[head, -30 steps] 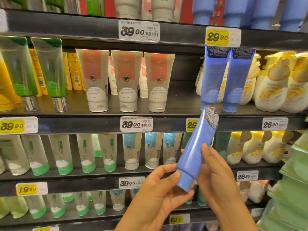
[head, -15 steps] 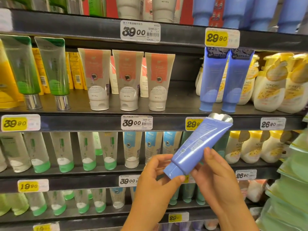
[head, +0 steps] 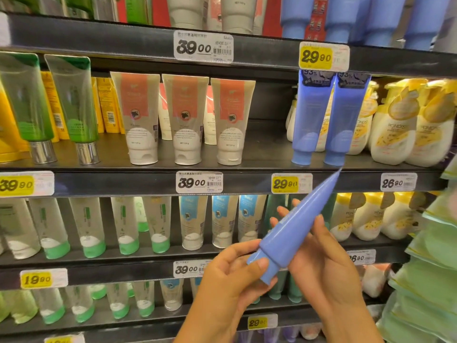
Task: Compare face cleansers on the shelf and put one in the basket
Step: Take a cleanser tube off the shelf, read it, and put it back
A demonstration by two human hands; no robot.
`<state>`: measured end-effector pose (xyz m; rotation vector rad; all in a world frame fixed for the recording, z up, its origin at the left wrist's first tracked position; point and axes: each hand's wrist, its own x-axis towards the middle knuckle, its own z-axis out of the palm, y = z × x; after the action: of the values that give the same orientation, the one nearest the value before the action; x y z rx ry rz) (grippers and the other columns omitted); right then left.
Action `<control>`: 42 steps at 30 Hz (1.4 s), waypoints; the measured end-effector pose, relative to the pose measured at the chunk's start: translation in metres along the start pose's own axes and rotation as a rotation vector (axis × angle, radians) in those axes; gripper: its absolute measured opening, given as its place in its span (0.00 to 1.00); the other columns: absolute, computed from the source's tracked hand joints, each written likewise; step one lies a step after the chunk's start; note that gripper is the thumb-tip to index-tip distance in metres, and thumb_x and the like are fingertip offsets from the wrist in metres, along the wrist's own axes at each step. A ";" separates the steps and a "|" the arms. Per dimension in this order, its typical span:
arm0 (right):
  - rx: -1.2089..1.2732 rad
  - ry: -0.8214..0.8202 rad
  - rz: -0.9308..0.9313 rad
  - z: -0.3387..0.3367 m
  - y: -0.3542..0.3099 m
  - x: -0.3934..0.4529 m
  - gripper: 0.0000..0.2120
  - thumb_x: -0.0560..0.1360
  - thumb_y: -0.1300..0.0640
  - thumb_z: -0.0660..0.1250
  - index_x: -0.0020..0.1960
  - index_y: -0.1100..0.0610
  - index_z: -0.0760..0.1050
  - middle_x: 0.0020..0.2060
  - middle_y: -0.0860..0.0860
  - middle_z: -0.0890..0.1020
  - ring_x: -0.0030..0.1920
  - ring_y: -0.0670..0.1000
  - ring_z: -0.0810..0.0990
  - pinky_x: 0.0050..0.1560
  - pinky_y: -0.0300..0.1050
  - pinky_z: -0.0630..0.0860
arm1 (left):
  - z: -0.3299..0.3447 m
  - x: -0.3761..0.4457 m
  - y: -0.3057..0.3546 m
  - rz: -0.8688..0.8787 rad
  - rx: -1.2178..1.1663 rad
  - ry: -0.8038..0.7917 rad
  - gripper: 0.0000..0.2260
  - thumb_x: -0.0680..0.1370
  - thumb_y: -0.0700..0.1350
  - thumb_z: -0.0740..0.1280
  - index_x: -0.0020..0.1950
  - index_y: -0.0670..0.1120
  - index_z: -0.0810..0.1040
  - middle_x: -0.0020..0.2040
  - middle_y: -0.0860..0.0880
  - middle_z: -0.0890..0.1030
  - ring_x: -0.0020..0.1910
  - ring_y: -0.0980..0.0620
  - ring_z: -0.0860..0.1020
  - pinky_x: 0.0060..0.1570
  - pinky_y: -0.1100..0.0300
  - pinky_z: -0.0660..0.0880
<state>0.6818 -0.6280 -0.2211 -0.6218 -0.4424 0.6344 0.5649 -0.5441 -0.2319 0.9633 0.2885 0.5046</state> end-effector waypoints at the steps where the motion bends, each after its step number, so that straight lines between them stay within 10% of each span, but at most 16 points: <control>1: -0.004 -0.026 -0.006 -0.001 -0.002 0.000 0.17 0.71 0.53 0.60 0.53 0.59 0.82 0.54 0.60 0.82 0.52 0.58 0.81 0.55 0.56 0.77 | 0.000 0.000 0.000 -0.049 -0.069 -0.010 0.11 0.62 0.35 0.72 0.44 0.39 0.84 0.45 0.38 0.84 0.39 0.44 0.83 0.39 0.50 0.82; 25: -0.175 -0.112 0.069 0.026 -0.028 0.021 0.25 0.68 0.54 0.68 0.61 0.65 0.73 0.50 0.63 0.81 0.45 0.58 0.83 0.46 0.55 0.81 | 0.022 0.003 0.040 -0.295 -0.418 -0.352 0.27 0.50 0.34 0.82 0.47 0.32 0.82 0.47 0.32 0.81 0.38 0.37 0.82 0.33 0.49 0.81; 42: -0.290 -0.054 0.103 0.040 -0.027 0.030 0.20 0.67 0.53 0.66 0.53 0.65 0.77 0.42 0.58 0.83 0.40 0.54 0.83 0.37 0.49 0.82 | 0.022 0.012 0.039 0.050 0.140 -0.128 0.23 0.59 0.40 0.77 0.51 0.41 0.74 0.37 0.43 0.83 0.35 0.50 0.82 0.39 0.57 0.81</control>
<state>0.6922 -0.6098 -0.1682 -0.9091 -0.5611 0.6916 0.5736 -0.5350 -0.1870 1.1362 0.1862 0.4711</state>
